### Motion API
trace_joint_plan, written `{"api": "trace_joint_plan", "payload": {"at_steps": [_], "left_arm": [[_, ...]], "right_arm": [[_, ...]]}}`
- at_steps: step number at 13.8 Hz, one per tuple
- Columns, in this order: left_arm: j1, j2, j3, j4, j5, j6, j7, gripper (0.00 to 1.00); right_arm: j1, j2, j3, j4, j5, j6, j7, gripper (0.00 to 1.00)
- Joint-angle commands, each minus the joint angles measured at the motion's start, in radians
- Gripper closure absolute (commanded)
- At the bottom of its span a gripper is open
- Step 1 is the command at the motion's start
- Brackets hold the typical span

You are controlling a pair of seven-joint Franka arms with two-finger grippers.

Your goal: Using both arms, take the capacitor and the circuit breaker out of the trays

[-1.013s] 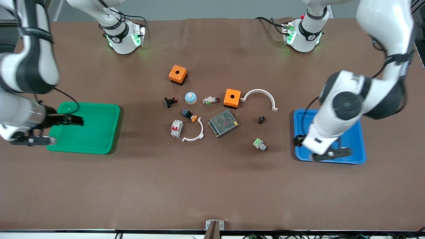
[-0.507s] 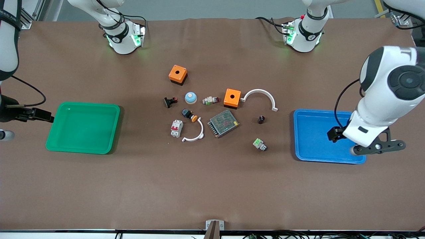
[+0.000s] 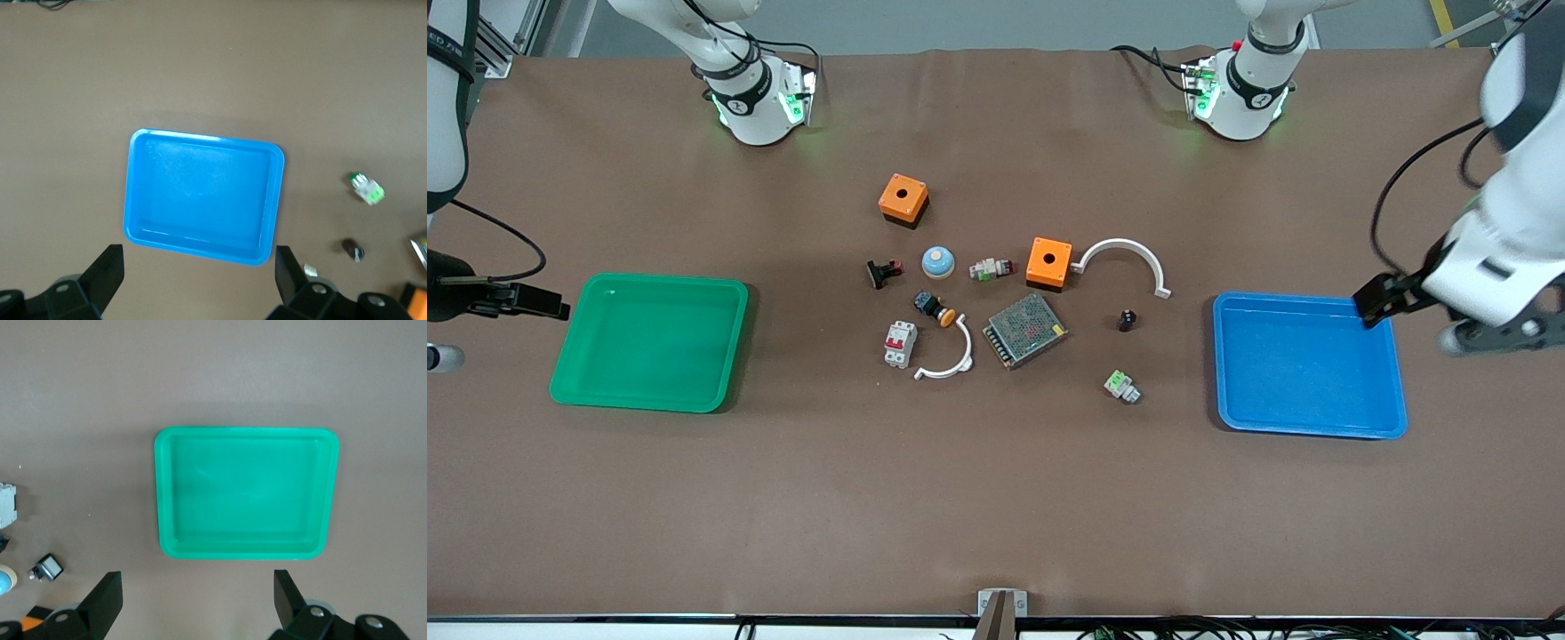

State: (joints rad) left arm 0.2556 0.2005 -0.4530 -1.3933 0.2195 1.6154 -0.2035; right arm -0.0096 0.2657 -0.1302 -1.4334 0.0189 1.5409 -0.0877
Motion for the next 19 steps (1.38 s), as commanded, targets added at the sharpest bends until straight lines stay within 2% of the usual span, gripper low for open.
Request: {"api": "trace_joint_plan", "payload": {"at_steps": [1,3,5,7,15,19], "left_arm": [[-0.101,-0.108,0.147,-0.032,-0.07,-0.101,0.07,0.0],[-0.142,-0.174,0.215,-0.067,-0.11,-0.14,0.099,0.0],[-0.208,-0.229,0.311,-0.125,-0.132,-0.138,0.101,0.0],[-0.217,-0.272,0.353,-0.17,-0.173,-0.123,0.102,0.0],[-0.22,-0.277,0.323,-0.176,-0.177,-0.134,0.095,0.0],[-0.216,-0.285,0.316,-0.19,-0.195,-0.134,0.101,0.0]], "right_arm": [[-0.021,-0.101,0.02,-0.099,0.006,0.004,-0.004,0.0],[-0.015,-0.192,0.023,-0.189,-0.005,0.047,-0.006,0.0],[-0.007,-0.258,0.026,-0.243,-0.007,0.057,-0.006,0.0],[-0.007,-0.296,0.026,-0.272,-0.007,0.059,-0.006,0.0],[-0.01,-0.394,0.032,-0.338,-0.031,0.057,-0.009,0.0],[-0.007,-0.396,0.034,-0.34,-0.031,0.076,-0.009,0.0]]}}
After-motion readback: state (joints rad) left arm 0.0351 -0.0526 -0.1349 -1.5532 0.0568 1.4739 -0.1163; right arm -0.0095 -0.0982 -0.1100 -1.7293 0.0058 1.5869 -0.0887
